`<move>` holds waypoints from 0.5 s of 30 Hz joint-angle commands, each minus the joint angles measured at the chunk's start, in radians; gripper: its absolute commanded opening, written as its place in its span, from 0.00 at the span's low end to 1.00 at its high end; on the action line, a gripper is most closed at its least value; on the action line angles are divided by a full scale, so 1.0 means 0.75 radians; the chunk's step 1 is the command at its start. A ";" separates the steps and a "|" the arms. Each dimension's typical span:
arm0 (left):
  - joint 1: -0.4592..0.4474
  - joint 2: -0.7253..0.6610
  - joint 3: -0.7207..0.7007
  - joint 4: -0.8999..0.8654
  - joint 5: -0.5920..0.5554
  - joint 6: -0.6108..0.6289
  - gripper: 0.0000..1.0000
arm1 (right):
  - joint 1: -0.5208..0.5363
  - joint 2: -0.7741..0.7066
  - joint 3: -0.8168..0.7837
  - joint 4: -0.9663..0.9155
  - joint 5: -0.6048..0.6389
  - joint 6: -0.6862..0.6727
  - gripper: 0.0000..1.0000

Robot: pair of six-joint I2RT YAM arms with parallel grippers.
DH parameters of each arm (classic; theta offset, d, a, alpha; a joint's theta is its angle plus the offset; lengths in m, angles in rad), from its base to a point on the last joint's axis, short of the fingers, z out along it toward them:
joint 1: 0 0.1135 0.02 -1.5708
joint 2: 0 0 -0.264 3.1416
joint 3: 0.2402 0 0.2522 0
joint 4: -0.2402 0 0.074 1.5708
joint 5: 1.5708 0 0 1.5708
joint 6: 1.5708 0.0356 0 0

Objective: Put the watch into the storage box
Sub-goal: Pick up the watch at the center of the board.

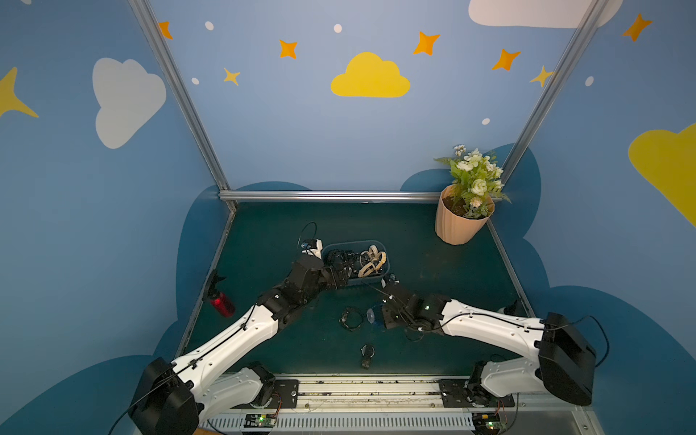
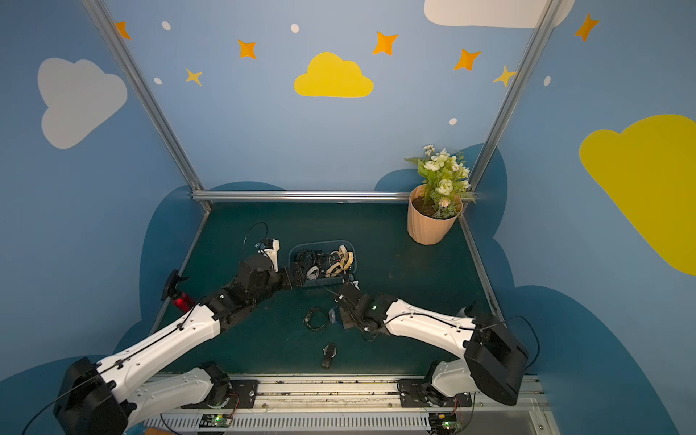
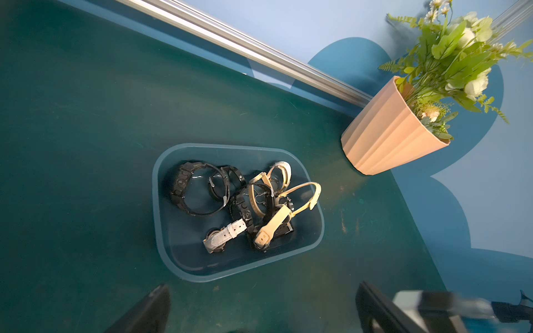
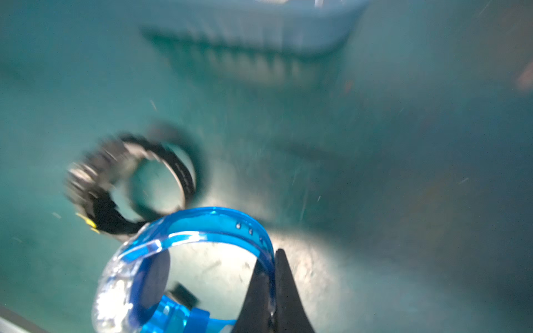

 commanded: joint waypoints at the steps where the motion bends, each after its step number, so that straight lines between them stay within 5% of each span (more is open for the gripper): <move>1: 0.005 -0.039 -0.021 -0.042 -0.026 -0.004 1.00 | -0.068 -0.025 0.087 -0.002 0.082 -0.107 0.00; 15: 0.006 -0.158 -0.120 -0.092 -0.087 -0.031 1.00 | -0.353 0.428 0.671 0.067 0.034 -0.434 0.00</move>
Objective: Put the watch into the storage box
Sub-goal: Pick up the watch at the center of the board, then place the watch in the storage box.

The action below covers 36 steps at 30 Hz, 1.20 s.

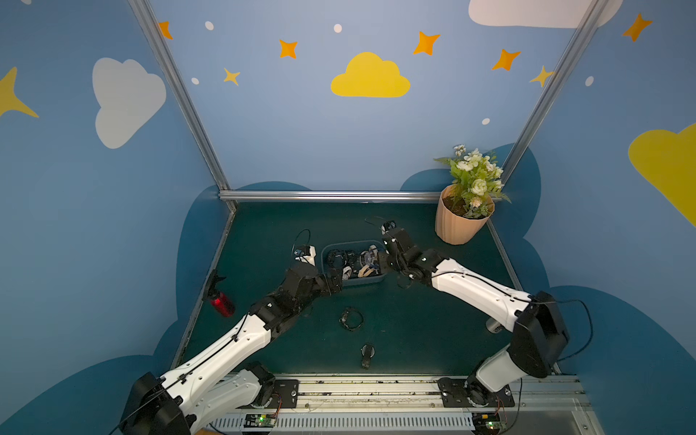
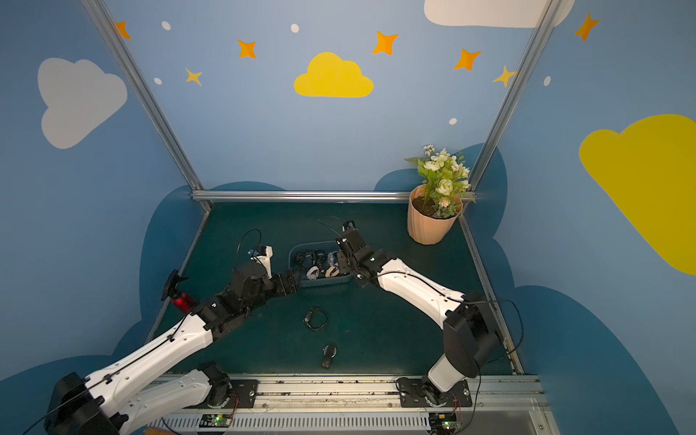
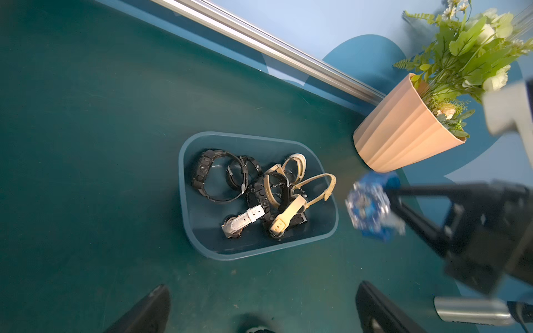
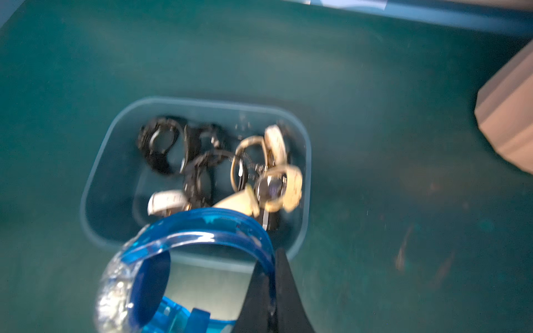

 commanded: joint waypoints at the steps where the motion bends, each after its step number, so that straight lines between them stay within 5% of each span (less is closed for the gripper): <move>1: 0.007 -0.033 -0.030 -0.031 -0.046 -0.014 1.00 | -0.038 0.120 0.127 -0.007 -0.032 -0.103 0.00; 10: 0.012 -0.079 -0.031 -0.072 -0.085 0.007 1.00 | -0.117 0.442 0.429 -0.085 -0.154 -0.127 0.00; 22: 0.018 -0.048 0.000 -0.074 -0.060 0.013 1.00 | -0.152 0.602 0.514 -0.171 -0.288 -0.089 0.02; 30: 0.019 -0.054 0.013 -0.088 -0.058 0.013 1.00 | -0.161 0.456 0.493 -0.128 -0.327 -0.074 0.55; 36: 0.019 -0.061 0.007 -0.080 -0.057 0.008 1.00 | -0.163 0.257 0.429 -0.057 -0.405 -0.066 0.67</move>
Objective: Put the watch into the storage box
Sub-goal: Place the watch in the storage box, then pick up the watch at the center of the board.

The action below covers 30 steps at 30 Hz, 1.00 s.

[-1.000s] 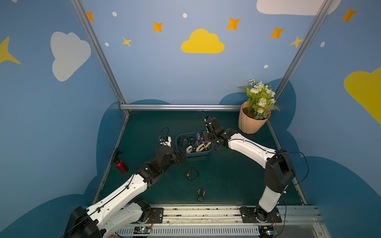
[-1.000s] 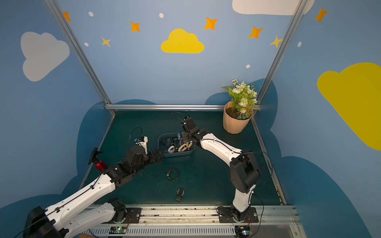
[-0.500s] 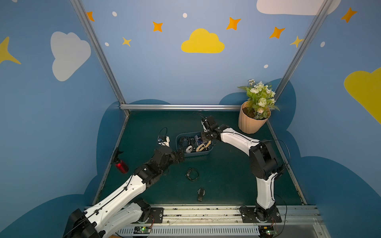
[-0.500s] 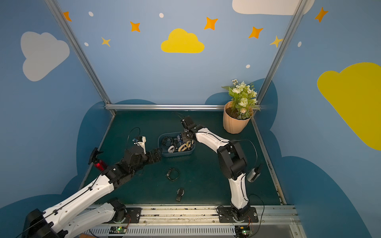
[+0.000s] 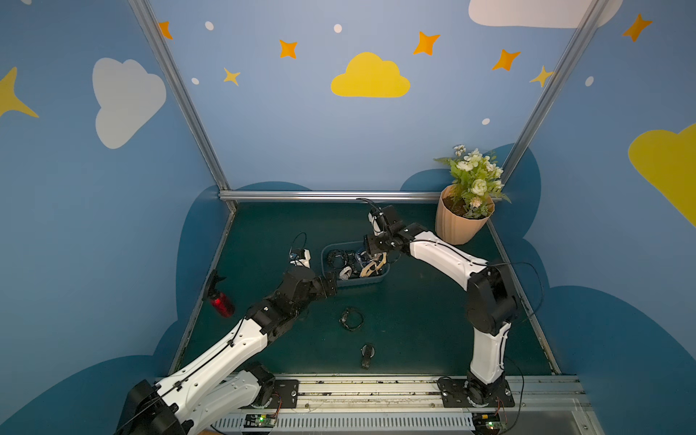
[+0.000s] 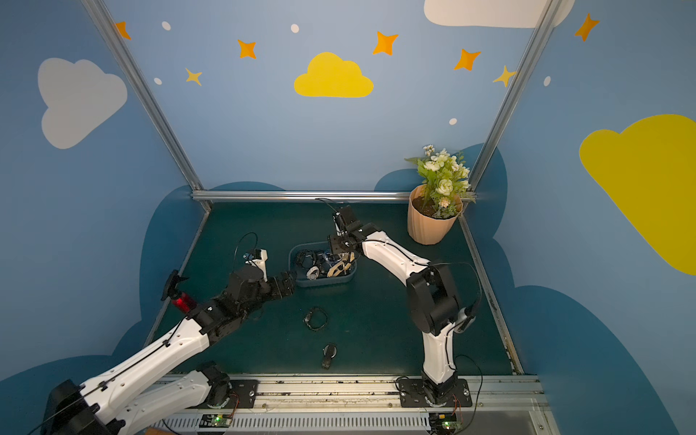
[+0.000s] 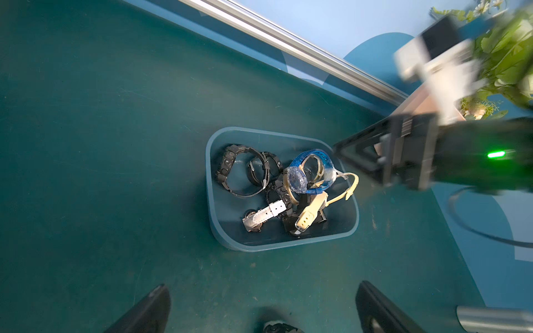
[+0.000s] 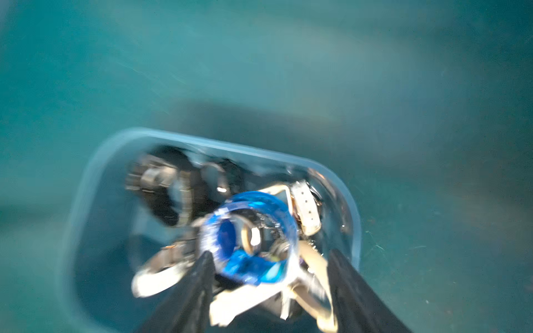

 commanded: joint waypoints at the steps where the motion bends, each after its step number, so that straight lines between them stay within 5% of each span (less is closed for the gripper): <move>1: 0.003 -0.010 0.032 -0.012 -0.003 0.009 1.00 | -0.008 -0.156 -0.037 0.074 -0.068 0.017 0.68; 6: 0.004 -0.005 0.029 -0.002 0.020 -0.001 1.00 | -0.009 -0.335 -0.241 0.227 -0.153 0.024 0.74; 11: 0.004 0.017 0.024 0.012 0.035 -0.020 1.00 | -0.003 -0.588 -0.687 0.572 -0.200 0.051 0.84; 16: 0.005 0.044 0.021 0.032 0.056 -0.035 1.00 | 0.003 -0.755 -0.915 0.611 -0.143 0.079 0.86; 24: 0.004 0.151 0.129 -0.081 0.221 -0.040 1.00 | 0.003 -0.796 -0.970 0.544 -0.034 0.103 0.86; 30: -0.092 0.231 0.205 -0.251 0.267 -0.093 0.90 | 0.003 -0.737 -0.921 0.456 0.012 0.138 0.86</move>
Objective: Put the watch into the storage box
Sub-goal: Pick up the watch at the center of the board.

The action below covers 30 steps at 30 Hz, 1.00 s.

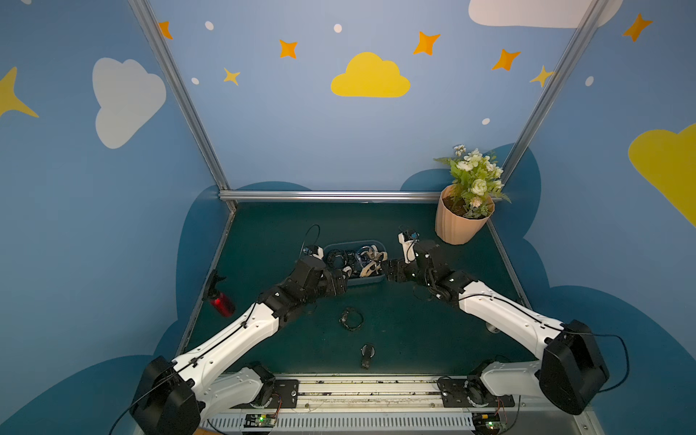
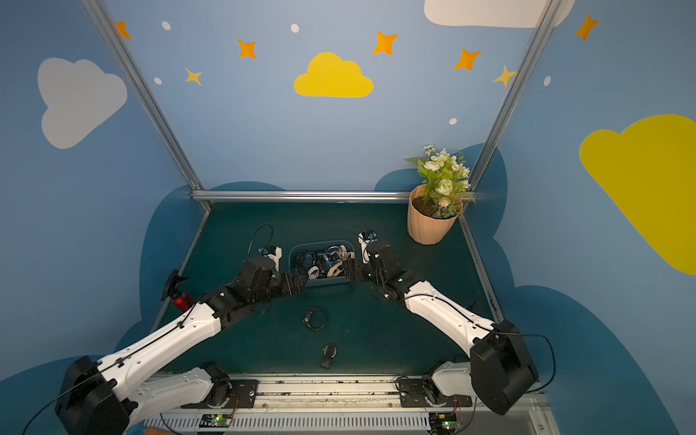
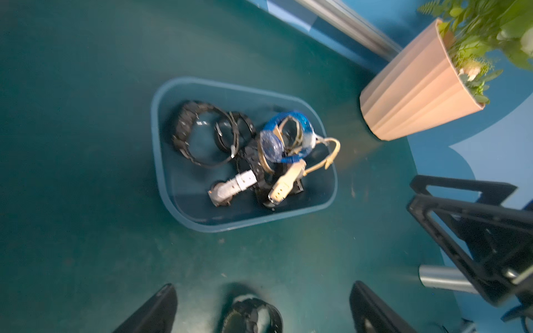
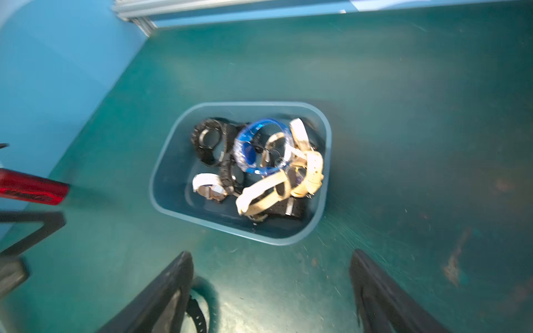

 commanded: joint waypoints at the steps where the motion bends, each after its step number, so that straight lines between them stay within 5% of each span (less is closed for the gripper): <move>1: -0.105 0.014 0.038 -0.164 -0.015 -0.030 0.89 | 0.002 0.027 0.039 -0.053 0.051 0.026 0.86; 5: -0.299 0.017 0.044 -0.248 -0.164 -0.036 0.82 | 0.000 0.029 0.031 -0.065 0.071 0.037 0.86; 13: -0.520 0.140 0.078 -0.341 -0.217 -0.087 0.63 | 0.001 0.019 0.017 -0.088 0.119 0.071 0.86; 30: -0.586 0.554 0.276 -0.384 -0.212 0.009 0.44 | -0.003 -0.025 -0.025 -0.135 0.156 0.092 0.86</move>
